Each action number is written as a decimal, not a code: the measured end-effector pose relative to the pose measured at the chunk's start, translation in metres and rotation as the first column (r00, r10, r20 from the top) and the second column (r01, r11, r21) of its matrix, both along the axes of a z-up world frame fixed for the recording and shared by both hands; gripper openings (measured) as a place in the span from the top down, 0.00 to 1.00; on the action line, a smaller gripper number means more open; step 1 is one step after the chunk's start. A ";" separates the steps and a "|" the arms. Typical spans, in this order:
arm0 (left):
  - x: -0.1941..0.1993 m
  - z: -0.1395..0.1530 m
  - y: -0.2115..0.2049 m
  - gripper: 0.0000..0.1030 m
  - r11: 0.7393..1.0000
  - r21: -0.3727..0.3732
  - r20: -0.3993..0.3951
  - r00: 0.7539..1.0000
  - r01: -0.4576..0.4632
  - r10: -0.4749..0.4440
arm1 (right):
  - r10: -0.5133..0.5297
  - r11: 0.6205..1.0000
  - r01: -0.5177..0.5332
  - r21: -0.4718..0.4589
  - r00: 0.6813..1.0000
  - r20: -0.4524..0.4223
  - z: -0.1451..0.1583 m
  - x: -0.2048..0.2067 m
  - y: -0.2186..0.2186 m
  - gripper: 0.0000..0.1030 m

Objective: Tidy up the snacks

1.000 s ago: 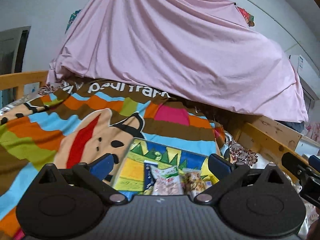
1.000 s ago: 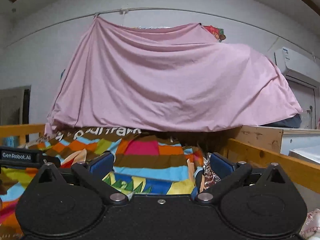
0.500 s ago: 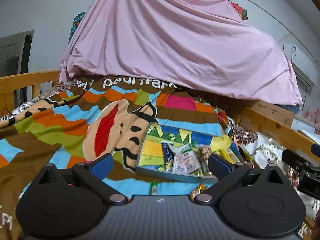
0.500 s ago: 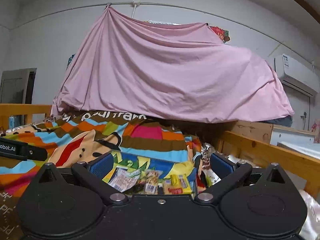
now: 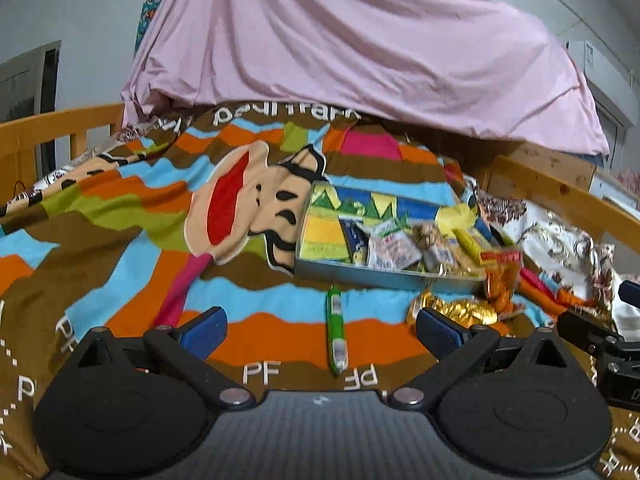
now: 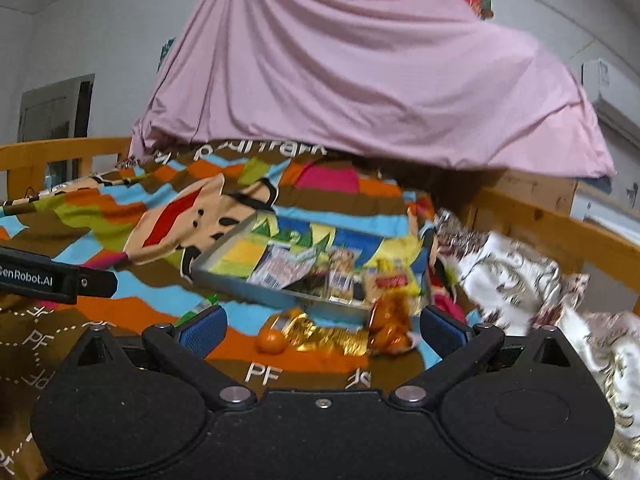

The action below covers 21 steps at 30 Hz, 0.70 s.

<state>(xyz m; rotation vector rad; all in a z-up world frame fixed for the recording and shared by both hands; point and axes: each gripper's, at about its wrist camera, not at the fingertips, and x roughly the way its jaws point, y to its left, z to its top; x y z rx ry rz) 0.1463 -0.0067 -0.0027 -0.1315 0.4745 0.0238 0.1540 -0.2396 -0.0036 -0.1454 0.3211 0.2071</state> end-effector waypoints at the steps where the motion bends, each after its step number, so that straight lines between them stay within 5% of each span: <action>1: 0.000 -0.002 0.000 0.00 1.000 0.005 -0.007 1.000 0.002 -0.002 | 0.001 1.000 -0.001 0.001 1.000 -0.012 -0.001 0.002 0.000 0.01; 21: 0.027 -0.023 0.003 0.00 0.999 0.031 -0.116 0.993 0.031 -0.027 | 0.020 0.999 -0.024 -0.021 0.986 -0.168 -0.030 0.029 0.012 0.01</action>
